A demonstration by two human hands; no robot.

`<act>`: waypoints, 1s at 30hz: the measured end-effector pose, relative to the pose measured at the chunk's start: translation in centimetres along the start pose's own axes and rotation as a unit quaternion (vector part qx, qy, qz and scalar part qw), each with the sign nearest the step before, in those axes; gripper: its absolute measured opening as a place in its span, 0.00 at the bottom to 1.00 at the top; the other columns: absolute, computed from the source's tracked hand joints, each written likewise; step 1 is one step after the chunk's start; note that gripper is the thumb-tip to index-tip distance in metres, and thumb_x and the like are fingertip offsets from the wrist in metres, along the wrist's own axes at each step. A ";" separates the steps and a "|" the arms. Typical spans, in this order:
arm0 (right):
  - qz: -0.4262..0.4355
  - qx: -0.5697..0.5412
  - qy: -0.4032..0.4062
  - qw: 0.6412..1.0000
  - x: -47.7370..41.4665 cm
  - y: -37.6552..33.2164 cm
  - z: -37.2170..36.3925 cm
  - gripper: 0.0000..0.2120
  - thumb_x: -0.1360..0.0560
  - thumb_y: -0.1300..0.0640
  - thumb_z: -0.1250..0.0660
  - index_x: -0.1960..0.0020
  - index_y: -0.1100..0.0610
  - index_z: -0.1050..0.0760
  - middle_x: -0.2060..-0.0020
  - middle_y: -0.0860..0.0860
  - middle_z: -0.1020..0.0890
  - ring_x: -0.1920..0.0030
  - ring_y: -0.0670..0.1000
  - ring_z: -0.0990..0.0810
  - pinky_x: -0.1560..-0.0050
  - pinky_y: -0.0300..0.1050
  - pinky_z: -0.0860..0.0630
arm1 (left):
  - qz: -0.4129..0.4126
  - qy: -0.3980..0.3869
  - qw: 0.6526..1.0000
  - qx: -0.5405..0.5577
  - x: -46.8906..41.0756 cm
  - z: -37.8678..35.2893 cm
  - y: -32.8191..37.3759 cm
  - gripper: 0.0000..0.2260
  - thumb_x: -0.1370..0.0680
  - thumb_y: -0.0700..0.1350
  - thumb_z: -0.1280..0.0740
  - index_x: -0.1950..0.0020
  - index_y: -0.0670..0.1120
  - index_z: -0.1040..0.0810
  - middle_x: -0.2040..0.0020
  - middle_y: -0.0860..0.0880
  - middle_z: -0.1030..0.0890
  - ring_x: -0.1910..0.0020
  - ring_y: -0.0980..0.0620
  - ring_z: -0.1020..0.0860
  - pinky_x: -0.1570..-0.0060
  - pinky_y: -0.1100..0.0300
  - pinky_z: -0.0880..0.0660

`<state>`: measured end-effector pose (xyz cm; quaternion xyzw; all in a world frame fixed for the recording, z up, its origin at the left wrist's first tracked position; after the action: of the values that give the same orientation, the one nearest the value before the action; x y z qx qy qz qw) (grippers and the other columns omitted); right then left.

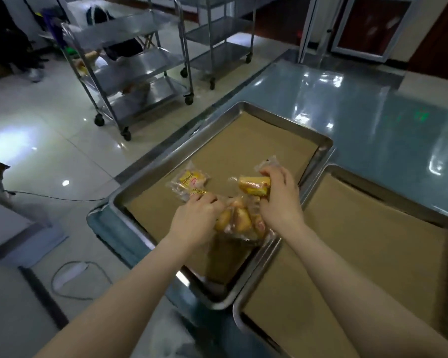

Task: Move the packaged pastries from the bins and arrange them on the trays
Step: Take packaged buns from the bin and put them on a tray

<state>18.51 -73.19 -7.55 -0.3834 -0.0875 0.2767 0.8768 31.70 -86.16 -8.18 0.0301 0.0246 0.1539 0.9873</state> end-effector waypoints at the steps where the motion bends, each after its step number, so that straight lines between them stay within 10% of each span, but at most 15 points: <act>1: -0.013 0.002 0.009 1.000 -0.4 0.3 -0.6 0.32 0.32 0.68 0.33 0.36 0.42 0.35 0.30 0.50 0.38 0.30 0.57 0.38 0.33 0.54 0.36 | 0.006 -0.014 1.000 0.025 -0.9 -0.6 -1.0 0.18 0.24 0.42 0.37 0.35 0.54 0.29 0.38 0.51 0.28 0.38 0.45 0.31 0.57 0.53 0.28; 12: -0.185 -0.053 0.157 0.969 -4.7 -0.2 -5.1 0.39 0.33 0.47 0.24 0.32 0.34 0.45 0.28 0.43 0.46 0.29 0.52 0.40 0.34 0.52 0.36 | 0.090 0.000 0.964 0.250 -12.9 -2.0 -8.8 0.23 0.34 0.46 0.28 0.40 0.51 0.27 0.45 0.47 0.25 0.43 0.42 0.27 0.43 0.45 0.28; 17: -0.196 0.089 0.024 0.976 -5.6 0.4 -7.6 0.45 0.30 0.33 0.36 0.25 0.38 0.62 0.23 0.49 0.58 0.24 0.56 0.63 0.27 0.63 0.56 | 0.044 -0.099 0.960 0.260 -13.7 -5.0 -9.2 0.43 0.37 0.52 0.24 0.28 0.58 0.45 0.30 0.44 0.37 0.30 0.38 0.40 0.32 0.41 0.41; 22: -0.244 0.207 -0.097 0.943 -4.5 1.5 -9.8 0.39 0.26 0.33 0.44 0.27 0.36 0.68 0.23 0.55 0.61 0.26 0.62 0.67 0.29 0.67 0.57 | -0.046 -0.215 0.958 0.184 -12.9 -7.5 -8.7 0.61 0.44 0.68 0.25 0.28 0.63 0.69 0.23 0.48 0.63 0.27 0.41 0.66 0.34 0.39 0.66; 30: -0.197 0.175 -0.006 0.965 -2.1 0.2 -7.6 0.42 0.27 0.35 0.38 0.26 0.36 0.65 0.23 0.50 0.62 0.25 0.59 0.64 0.28 0.58 0.56 | -0.137 -0.206 0.942 0.225 -11.9 -5.6 -9.8 0.62 0.49 0.74 0.31 0.36 0.68 0.78 0.29 0.54 0.71 0.30 0.49 0.71 0.38 0.42 0.70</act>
<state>19.45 -78.92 -12.83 -0.1979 -0.1168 0.1112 0.9669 23.01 -98.83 -13.97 0.2787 -0.1416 -0.0022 0.9499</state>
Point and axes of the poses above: each hand's wrist, its own x-axis away from the middle knuckle, its own z-axis out of the back of the hand, y = z × x, the point moved 2 cm from there along -x, towards the middle knuckle
